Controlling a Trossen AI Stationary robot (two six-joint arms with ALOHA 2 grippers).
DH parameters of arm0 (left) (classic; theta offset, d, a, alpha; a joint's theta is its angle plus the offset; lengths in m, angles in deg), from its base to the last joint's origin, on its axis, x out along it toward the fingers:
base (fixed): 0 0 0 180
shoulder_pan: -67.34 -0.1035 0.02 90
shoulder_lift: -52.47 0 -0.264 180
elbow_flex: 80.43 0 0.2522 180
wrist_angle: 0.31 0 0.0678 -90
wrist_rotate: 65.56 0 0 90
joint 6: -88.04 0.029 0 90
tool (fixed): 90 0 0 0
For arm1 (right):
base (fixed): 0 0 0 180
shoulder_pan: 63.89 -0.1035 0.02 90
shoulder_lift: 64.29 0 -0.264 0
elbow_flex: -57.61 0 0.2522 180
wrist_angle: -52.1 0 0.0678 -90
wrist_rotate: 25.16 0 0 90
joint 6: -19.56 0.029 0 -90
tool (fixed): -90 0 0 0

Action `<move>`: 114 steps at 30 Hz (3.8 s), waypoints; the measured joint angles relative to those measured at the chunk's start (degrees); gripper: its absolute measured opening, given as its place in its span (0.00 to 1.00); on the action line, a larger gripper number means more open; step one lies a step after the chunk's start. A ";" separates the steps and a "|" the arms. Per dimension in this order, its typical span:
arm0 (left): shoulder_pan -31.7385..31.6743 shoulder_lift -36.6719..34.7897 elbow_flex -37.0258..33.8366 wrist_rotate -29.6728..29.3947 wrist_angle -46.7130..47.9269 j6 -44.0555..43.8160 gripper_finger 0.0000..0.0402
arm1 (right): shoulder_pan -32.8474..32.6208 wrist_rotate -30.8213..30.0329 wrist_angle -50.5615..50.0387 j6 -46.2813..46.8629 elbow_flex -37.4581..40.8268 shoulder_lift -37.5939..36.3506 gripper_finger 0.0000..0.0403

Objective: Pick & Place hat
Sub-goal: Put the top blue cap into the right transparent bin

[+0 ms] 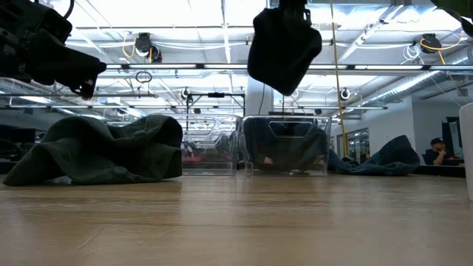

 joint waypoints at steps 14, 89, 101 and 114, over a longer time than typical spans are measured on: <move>-0.01 0.01 0.00 -0.02 0.01 0.00 0.19 | 0.00 0.93 -2.75 -0.61 -2.24 1.61 0.00; -0.01 0.00 0.02 -0.01 -0.01 0.00 0.19 | -3.10 13.21 3.55 32.93 13.96 15.06 0.27; -0.01 0.01 0.00 0.00 -0.01 0.00 0.19 | -5.03 20.78 -10.69 45.69 9.64 8.25 0.55; 0.01 -0.01 0.01 -0.02 -0.01 0.00 0.19 | -3.76 26.55 -22.24 51.32 7.52 2.85 0.71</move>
